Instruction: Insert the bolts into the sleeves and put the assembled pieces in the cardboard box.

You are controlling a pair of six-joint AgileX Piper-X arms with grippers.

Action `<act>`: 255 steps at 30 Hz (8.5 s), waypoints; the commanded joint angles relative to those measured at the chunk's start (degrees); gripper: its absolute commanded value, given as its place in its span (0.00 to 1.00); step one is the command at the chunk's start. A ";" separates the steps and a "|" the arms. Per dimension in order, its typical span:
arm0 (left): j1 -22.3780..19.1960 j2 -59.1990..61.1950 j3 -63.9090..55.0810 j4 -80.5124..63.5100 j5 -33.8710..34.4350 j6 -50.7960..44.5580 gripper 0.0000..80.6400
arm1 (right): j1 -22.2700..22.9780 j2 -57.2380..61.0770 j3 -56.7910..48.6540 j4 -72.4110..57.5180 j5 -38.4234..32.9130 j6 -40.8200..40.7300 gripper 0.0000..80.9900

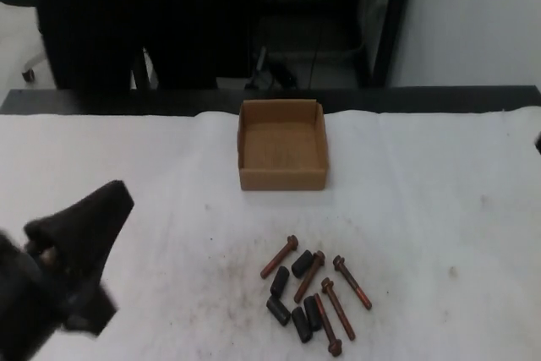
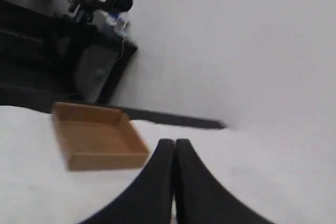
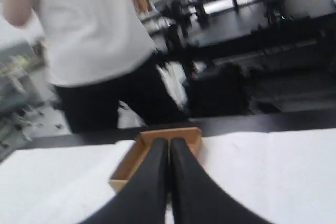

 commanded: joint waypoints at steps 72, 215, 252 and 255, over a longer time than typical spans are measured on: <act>-11.28 93.10 -63.90 33.31 -2.09 38.47 0.49 | 0.18 55.79 -33.67 37.63 -12.90 -19.97 0.32; -2.86 21.34 -14.39 30.44 -1.02 17.11 0.00 | 36.19 90.60 -56.63 45.17 4.10 -34.42 0.44; -2.86 21.34 -14.39 30.44 -3.50 17.11 0.00 | 36.19 90.74 -56.63 45.29 8.71 -27.09 0.44; -2.86 21.34 -14.39 30.44 -3.50 17.11 0.00 | 36.19 90.74 -56.63 45.29 8.71 -27.67 0.38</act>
